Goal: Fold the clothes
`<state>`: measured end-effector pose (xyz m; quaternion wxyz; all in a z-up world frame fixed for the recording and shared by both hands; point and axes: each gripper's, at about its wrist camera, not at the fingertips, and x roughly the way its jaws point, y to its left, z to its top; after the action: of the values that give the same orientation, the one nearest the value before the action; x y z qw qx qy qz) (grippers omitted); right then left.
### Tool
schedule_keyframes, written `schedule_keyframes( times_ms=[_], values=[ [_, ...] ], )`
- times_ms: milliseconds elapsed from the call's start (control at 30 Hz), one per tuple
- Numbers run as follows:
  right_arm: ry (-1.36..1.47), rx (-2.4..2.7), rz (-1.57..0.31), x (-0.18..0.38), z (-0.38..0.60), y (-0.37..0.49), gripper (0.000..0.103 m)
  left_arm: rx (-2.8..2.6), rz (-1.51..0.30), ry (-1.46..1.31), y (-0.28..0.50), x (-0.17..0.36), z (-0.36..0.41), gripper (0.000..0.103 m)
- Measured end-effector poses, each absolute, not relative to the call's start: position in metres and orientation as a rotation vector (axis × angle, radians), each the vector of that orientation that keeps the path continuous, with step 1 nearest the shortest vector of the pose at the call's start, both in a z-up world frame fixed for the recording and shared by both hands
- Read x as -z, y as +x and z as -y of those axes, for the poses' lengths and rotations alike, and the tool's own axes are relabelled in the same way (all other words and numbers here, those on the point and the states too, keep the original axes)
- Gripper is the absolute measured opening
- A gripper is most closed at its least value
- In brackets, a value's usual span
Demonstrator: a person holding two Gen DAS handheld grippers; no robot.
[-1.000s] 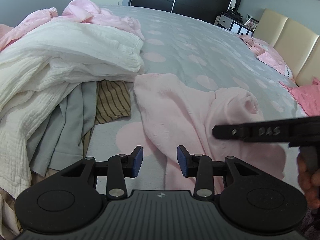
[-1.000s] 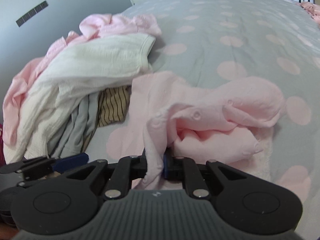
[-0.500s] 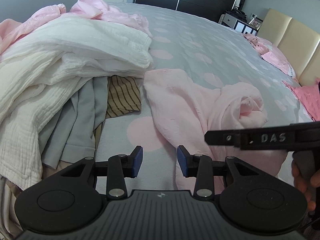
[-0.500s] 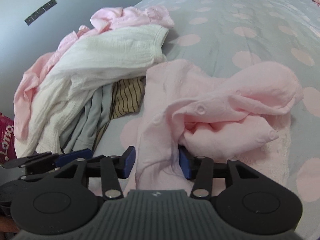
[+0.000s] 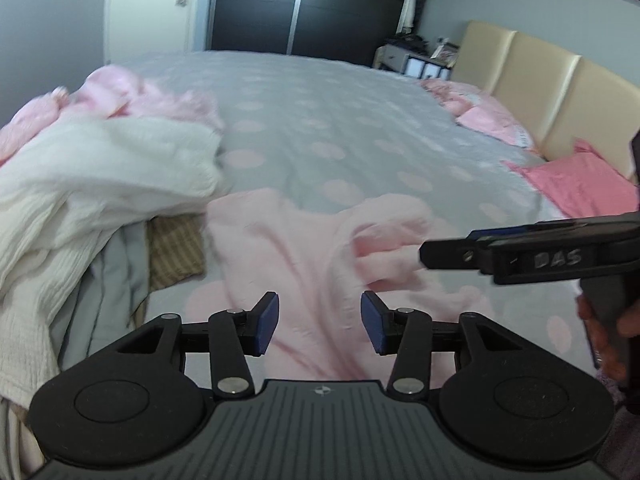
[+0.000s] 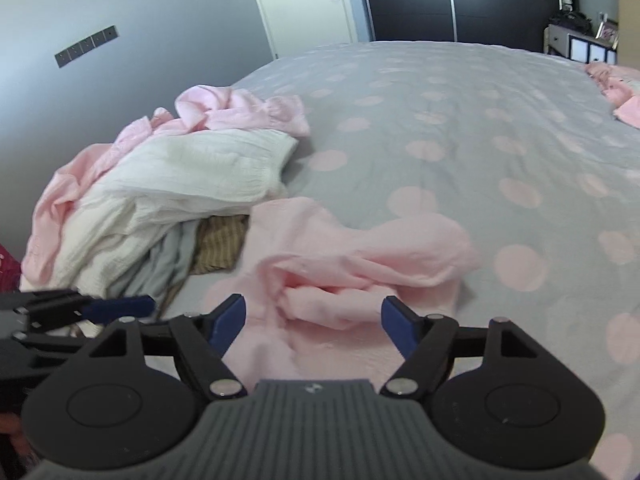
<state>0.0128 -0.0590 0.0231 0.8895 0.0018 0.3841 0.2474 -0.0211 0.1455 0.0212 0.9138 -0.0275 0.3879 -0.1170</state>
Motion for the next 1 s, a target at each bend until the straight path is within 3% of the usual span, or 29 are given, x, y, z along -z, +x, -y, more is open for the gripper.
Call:
schedule_keyframes(
  times_ms=[33,67,167,467,500,533,633,1000],
  values=[
    [-0.007,-0.503,-0.803,-0.021,0.064,0.011,0.068,0.260,-0.794,-0.046,-0.022,-0.023,-0.139,0.049],
    [-0.018,-0.493,-0.810,-0.019,0.068,0.009,0.056,0.278,-0.790,-0.034,-0.023,-0.025,-0.133,0.050],
    [-0.049,-0.471,-0.847,-0.007,0.078,0.003,0.043,0.334,-0.776,-0.001,-0.027,-0.030,-0.115,0.051],
    [-0.123,-0.528,-0.944,0.040,0.079,-0.021,0.042,0.381,-0.753,0.245,-0.026,-0.011,-0.064,0.048],
    [-0.127,-0.538,-0.940,0.042,0.079,-0.023,0.042,0.365,-0.746,0.277,-0.027,-0.008,-0.062,0.045],
    [-0.132,-0.548,-0.934,0.043,0.078,-0.025,0.042,0.349,-0.742,0.295,-0.026,-0.005,-0.062,0.034],
    [-0.132,-0.561,-0.943,0.048,0.078,-0.024,0.042,0.313,-0.759,0.280,-0.025,-0.002,-0.071,0.017],
    [-0.136,-0.578,-0.986,0.061,0.079,-0.022,0.043,0.147,-0.950,0.040,-0.041,0.014,-0.144,0.001]
  ],
)
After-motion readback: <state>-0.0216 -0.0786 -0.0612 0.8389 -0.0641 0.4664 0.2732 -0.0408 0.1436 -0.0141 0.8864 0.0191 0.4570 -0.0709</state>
